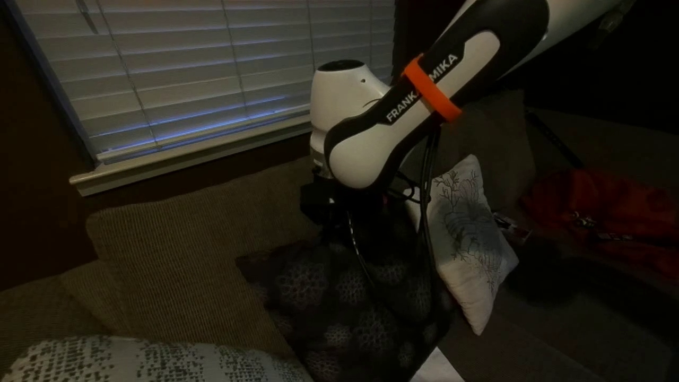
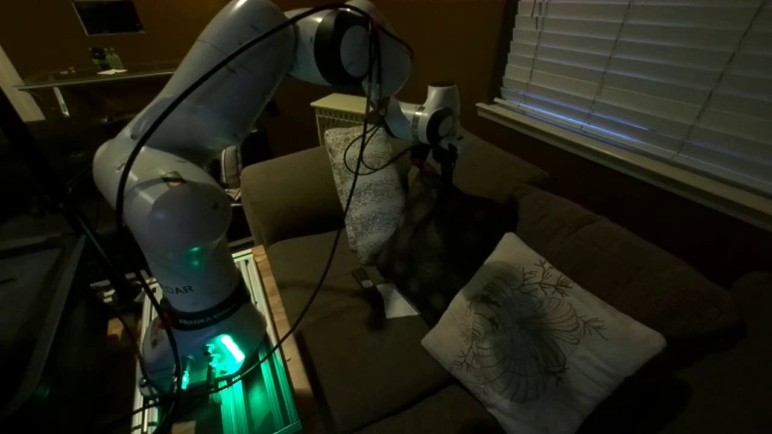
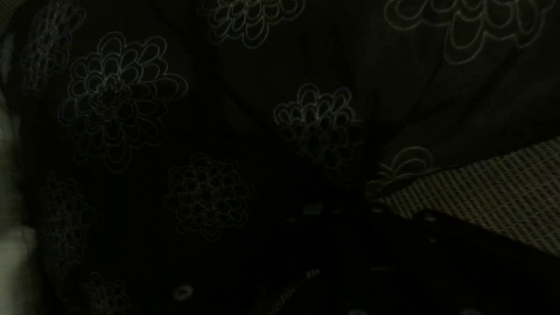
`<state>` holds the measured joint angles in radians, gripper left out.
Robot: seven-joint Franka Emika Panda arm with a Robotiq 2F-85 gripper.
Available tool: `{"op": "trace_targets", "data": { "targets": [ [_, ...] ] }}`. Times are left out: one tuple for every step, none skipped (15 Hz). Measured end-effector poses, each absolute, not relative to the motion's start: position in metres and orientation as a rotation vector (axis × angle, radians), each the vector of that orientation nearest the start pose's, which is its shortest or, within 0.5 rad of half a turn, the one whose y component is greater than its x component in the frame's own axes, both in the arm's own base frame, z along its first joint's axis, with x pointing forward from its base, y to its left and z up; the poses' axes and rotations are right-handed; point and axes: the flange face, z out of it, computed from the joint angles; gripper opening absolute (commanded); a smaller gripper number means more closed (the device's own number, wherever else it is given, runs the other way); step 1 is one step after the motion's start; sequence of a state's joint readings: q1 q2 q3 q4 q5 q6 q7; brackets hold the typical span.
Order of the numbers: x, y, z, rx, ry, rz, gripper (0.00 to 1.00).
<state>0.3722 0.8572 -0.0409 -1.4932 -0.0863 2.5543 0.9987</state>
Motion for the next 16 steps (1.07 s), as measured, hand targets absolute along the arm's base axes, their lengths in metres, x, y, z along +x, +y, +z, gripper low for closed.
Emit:
{"op": "trace_targets", "data": {
  "targets": [
    [0.683, 0.249, 0.184, -2.919, 0.878, -0.309, 0.01],
    [0.676, 0.254, 0.189, -2.899, 0.877, -0.285, 0.01],
    [0.669, 0.259, 0.195, -2.878, 0.882, -0.259, 0.01],
    [0.662, 0.262, 0.201, -2.860, 0.890, -0.239, 0.01],
    [0.656, 0.264, 0.206, -2.844, 0.898, -0.226, 0.01],
    [0.650, 0.264, 0.211, -2.832, 0.907, -0.221, 0.01],
    [0.645, 0.262, 0.216, -2.820, 0.916, -0.224, 0.01],
    [0.640, 0.260, 0.220, -2.807, 0.928, -0.236, 0.01],
    [0.635, 0.258, 0.224, -2.799, 0.937, -0.243, 0.01],
    [0.630, 0.255, 0.228, -2.790, 0.951, -0.249, 0.01],
    [0.626, 0.252, 0.231, -2.774, 0.971, -0.244, 0.01],
    [0.621, 0.249, 0.234, -2.750, 0.995, -0.234, 0.01],
    [0.617, 0.246, 0.237, -2.726, 1.016, -0.228, 0.01],
    [0.613, 0.244, 0.240, -2.701, 1.039, -0.221, 0.01],
    [0.609, 0.241, 0.243, -2.679, 1.060, -0.214, 0.01],
    [0.605, 0.240, 0.246, -2.652, 1.078, -0.214, 0.01]
  ]
}}
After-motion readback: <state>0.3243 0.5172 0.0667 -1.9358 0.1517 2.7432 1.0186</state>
